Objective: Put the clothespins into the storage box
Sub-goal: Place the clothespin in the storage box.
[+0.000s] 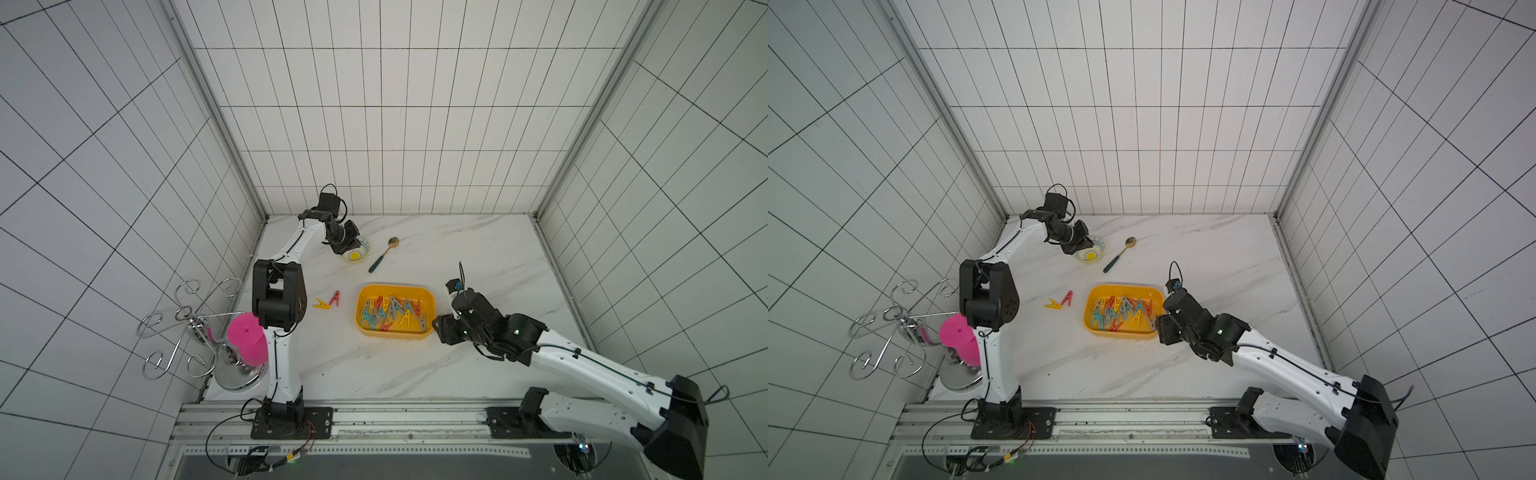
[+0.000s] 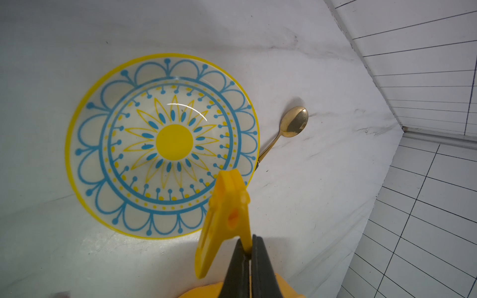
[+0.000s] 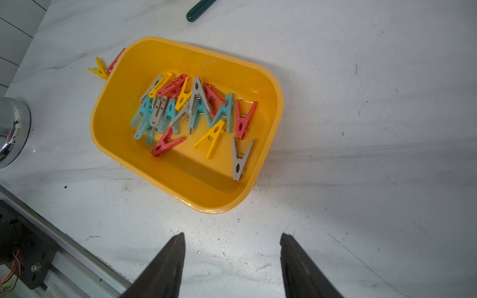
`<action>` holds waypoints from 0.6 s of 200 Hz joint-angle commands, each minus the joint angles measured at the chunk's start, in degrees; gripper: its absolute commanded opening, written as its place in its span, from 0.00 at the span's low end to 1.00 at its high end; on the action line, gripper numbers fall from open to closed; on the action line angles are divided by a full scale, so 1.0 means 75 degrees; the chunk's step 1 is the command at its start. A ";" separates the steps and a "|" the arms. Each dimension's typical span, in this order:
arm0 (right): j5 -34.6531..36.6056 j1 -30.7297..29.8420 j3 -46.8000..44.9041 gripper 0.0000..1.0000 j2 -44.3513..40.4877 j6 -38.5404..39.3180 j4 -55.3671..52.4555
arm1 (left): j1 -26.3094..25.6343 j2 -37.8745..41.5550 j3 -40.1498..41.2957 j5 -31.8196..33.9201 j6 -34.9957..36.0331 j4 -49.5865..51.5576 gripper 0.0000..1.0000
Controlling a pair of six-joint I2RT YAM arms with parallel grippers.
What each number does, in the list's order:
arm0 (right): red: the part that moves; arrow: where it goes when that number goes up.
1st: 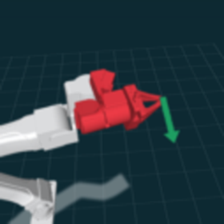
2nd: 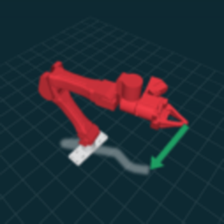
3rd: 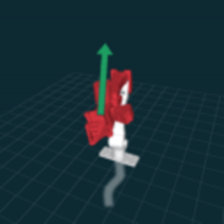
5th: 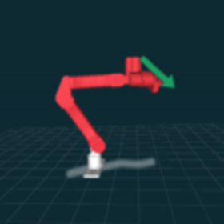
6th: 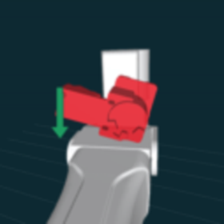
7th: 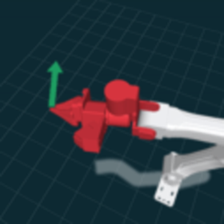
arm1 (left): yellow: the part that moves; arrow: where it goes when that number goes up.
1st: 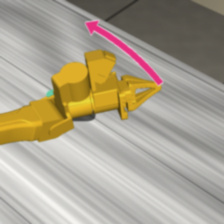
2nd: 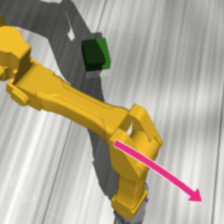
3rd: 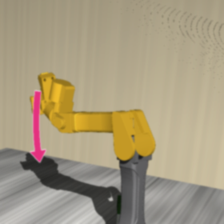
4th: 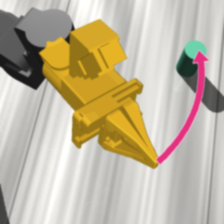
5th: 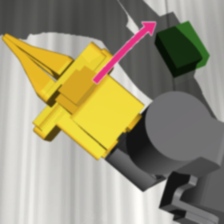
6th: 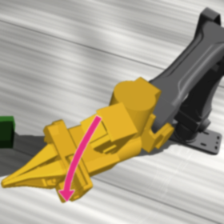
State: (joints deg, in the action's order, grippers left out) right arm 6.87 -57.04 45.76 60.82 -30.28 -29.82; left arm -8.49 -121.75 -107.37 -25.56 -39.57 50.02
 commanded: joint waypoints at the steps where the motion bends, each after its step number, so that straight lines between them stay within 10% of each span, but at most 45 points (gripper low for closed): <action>1: 0.0173 -0.0067 0.0051 0.62 -0.0113 -0.0110 -0.0230 | -0.0027 0.0354 0.0104 -0.0037 0.0125 -0.0156 0.05; 120: 0.0610 -0.0073 0.0087 0.63 -0.0518 -0.0169 -0.0691 | -0.1724 0.1874 0.2033 0.0601 0.0358 -0.0373 0.05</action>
State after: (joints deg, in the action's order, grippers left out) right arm 8.54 -57.04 45.76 59.05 -30.65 -32.73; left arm -18.02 -110.41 -94.61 -22.57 -37.23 49.39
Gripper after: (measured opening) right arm 0.623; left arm 0.059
